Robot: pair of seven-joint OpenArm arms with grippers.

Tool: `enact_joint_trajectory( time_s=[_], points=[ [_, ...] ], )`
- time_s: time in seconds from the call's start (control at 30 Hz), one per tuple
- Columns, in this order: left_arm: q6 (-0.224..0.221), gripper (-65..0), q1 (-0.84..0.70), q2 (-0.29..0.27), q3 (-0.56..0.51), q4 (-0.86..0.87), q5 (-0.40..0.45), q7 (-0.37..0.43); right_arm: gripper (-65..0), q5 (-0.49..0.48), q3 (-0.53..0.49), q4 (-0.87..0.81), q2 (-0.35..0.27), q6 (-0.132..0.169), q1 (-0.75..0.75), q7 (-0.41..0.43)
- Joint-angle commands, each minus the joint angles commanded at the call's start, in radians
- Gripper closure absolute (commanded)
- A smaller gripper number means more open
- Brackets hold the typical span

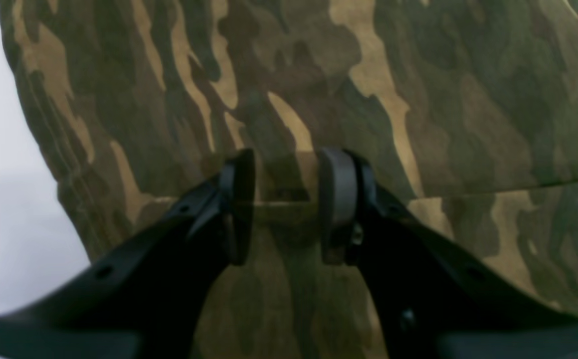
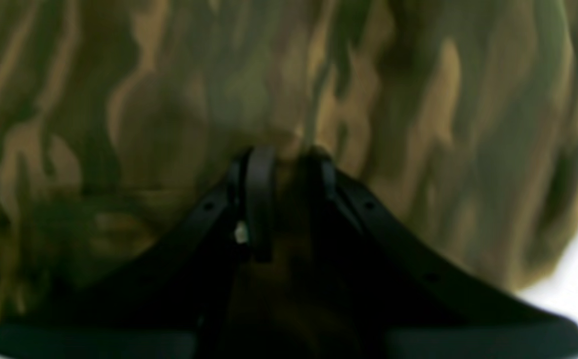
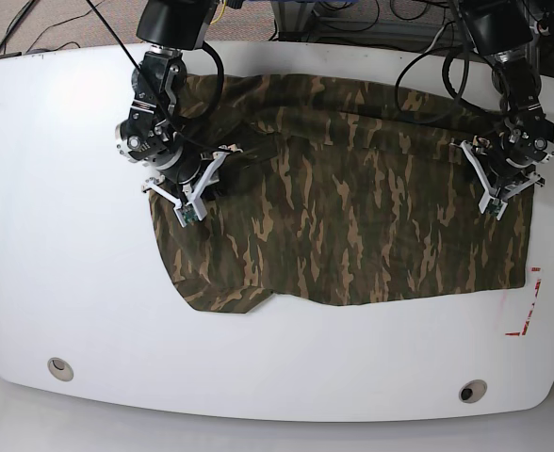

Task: Layout the t-shirt on the table in an organized manner, then fold the t-shirt properly
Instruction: 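Lower both grippers onto the camouflage shirt and pinch its fabric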

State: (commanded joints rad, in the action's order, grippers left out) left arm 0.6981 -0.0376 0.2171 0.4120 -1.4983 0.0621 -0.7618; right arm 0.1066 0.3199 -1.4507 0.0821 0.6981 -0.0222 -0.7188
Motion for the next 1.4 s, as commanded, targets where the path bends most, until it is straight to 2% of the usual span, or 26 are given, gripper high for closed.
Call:
enact_joint_trajectory(
  time_s=[0.23, 0.33, 0.4, 0.5, 0.6, 0.7, 0.73, 0.83, 0.93, 1.03, 1.13, 1.3, 1.4],
  points=[
    [0.000, -19.4, 0.003, 0.002, -0.035, 0.003, 0.000, 0.000, -10.8, -0.002, 0.000, 0.114, -0.049, 0.000, -0.078, 0.060],
    [0.000, -19.4, 0.003, 0.003, -0.051, 0.002, 0.000, 0.000, -11.3, -0.002, 0.000, 0.041, -0.054, 0.000, -0.097, 0.037],
    [0.000, -19.4, 0.003, 0.003, -0.051, 0.002, 0.000, 0.000, -14.6, -0.002, 0.000, -0.028, -0.055, 0.000, -0.098, 0.006],
    [0.000, -19.4, 0.003, 0.005, -0.049, 0.000, 0.000, 0.000, -27.6, -0.002, 0.002, -0.146, -0.055, 0.000, -0.098, -0.049],
    [0.000, -19.4, 0.003, 0.005, -0.049, 0.000, 0.000, 0.000, -44.4, -0.002, 0.012, -0.232, -0.055, 0.000, -0.098, -0.094],
    [0.000, -19.4, 0.003, 0.005, -0.049, 0.000, 0.000, 0.000, -55.6, -0.002, 0.048, -0.253, -0.054, 0.000, -0.101, -0.103],
    [0.000, -19.4, 0.003, 0.005, -0.049, 0.000, 0.000, 0.000, -56.8, -0.002, 0.055, -0.252, -0.054, 0.000, -0.107, -0.103],
    [0.000, -19.4, 0.003, 0.005, -0.049, 0.000, 0.000, 0.000, -55.5, -0.002, 0.094, -0.207, -0.054, 0.000, -0.138, -0.103],
    [0.000, -19.4, 0.002, 0.005, -0.049, -0.002, 0.000, 0.000, -50.9, -0.002, 0.149, -0.129, -0.069, 0.000, -0.166, -0.094],
    [0.000, -19.4, 0.002, 0.005, -0.049, -0.002, 0.000, 0.000, -45.5, -0.002, 0.193, -0.026, -0.097, 0.000, -0.198, -0.038],
    [0.000, -19.4, 0.000, 0.005, -0.049, -0.002, 0.000, 0.000, -42.8, -0.002, 0.212, 0.048, -0.123, 0.000, -0.209, 0.000],
    [0.000, -19.4, -0.003, 0.005, -0.049, -0.002, 0.000, 0.000, -41.9, -0.009, 0.221, 0.104, -0.152, 0.000, -0.229, 0.025],
    [0.000, -19.4, -0.005, 0.005, -0.049, -0.002, 0.000, 0.000, -41.7, -0.054, 0.221, 0.135, -0.166, 0.000, -0.229, 0.032]
  ],
)
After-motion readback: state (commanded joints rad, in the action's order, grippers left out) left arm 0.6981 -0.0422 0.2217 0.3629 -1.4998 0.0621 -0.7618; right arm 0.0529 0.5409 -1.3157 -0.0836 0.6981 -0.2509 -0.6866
